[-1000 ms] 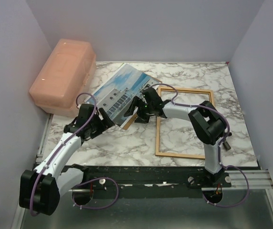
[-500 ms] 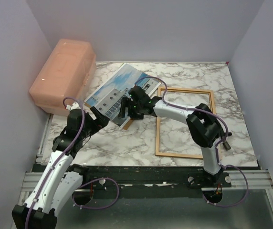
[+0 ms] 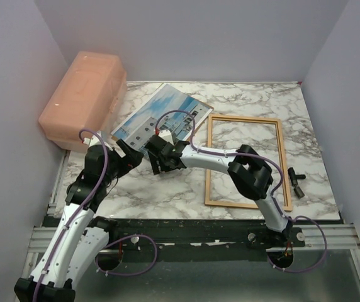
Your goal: Put the photo into the frame
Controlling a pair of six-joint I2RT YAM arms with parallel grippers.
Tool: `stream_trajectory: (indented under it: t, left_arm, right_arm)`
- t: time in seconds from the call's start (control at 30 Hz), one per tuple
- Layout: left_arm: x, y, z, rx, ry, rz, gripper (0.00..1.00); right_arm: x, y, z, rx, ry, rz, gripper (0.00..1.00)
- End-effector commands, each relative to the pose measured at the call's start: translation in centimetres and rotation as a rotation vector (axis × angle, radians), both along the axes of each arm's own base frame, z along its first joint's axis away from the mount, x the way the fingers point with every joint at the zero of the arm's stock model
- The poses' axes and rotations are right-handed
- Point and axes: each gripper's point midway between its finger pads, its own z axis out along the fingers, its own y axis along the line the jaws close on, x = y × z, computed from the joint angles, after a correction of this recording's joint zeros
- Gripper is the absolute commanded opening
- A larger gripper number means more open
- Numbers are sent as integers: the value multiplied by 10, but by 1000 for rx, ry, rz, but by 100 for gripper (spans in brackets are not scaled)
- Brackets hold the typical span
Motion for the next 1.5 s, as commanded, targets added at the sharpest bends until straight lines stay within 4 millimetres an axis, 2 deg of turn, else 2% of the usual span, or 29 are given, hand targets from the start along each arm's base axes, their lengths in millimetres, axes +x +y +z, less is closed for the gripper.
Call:
stream_trajectory:
  t: [0.0,0.13,0.27,0.6,0.73,0.8,0.97,1.13,1.47]
  left_arm:
    - [3,4,2,14,0,17,88]
    - [3,4,-1,16,4,16,88]
    - [4,4,-5,20,16,17,88]
    - [5,3,-27,40,91,15,88]
    - [7,-2,-42,46,146,-12,89]
    - [8,-2,-50,64,179,-22,89]
    - [15,1,-68,130,276,-28,89]
    - [29,16,-73,262,366,1,91]
    - [64,29,-93,439,529,-1,93]
  right_arm:
    - [6,-45,-23,-257,-66,-65,88]
    - [6,-66,-26,-322,-97,-104,87]
    - [6,-81,-23,-310,-102,-136,87]
    - [22,-110,-29,-127,26,-233,87]
    - [24,-110,-31,24,124,-252,87]
    - [25,-111,-27,105,155,-266,87]
    - [29,-103,0,191,125,-224,87]
    - [39,-95,22,278,119,-207,88]
    - [77,-110,40,408,134,-239,88]
